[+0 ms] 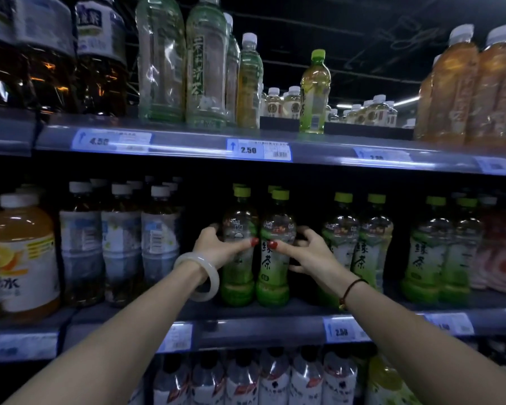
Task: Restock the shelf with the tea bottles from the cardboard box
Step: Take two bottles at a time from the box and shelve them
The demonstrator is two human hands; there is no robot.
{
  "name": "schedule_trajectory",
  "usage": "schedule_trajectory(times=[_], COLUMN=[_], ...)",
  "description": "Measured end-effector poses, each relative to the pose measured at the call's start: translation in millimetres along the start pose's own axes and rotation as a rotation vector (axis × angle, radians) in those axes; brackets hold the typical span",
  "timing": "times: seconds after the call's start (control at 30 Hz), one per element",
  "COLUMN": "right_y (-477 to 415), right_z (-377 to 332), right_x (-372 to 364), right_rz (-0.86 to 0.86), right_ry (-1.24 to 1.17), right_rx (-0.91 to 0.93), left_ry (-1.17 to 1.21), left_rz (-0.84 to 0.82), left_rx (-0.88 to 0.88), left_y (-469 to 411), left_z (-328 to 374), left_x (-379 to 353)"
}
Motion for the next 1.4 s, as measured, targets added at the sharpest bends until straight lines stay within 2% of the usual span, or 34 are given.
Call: schedule_trajectory(times=[0.1, 0.37, 0.53, 0.73, 0.83, 0.93, 1.07, 1.23, 1.4], right_y=[5, 6, 13, 30, 45, 65, 94, 142, 203], right_z=[22, 21, 19, 5, -2, -5, -7, -2, 39], right_x=[-8, -1, -4, 2, 11, 27, 62, 111, 164], right_rz=[-0.067, -0.106, -0.08, -0.05, -0.108, -0.188, -0.196, -0.048, 0.016], right_ry=[0.198, 0.194, 0.212, 0.548, 0.673, 0.82, 0.923, 0.997, 1.021], right_rx=[-0.02, -0.093, -0.101, -0.093, -0.106, -0.187, -0.278, -0.285, -0.442], left_ry=[-0.015, -0.069, -0.08, -0.552, -0.816, -0.869, -0.794, -0.849, -0.868], left_rz=[-0.078, -0.16, -0.126, -0.234, -0.401, -0.545, -0.601, -0.594, -0.766], left_rx=[0.009, 0.016, 0.059, 0.136, 0.171, 0.184, 0.002, -0.332, -0.49], left_y=[6, 6, 10, 20, 33, 47, 67, 95, 131], left_z=[-17, -16, -16, -16, 3, 24, 54, 68, 58], left_x=[-9, -5, -6, -2, 3, -4, -49, -131, -213])
Point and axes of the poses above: each hand's wrist, its own y-axis away from the middle knuckle, its own x-axis out of the back of the hand, z = x × y, the point moved 4 cm from there along -y, towards the middle knuckle, and after that the axes turned 1 degree about -y, right-handed, at the moved point
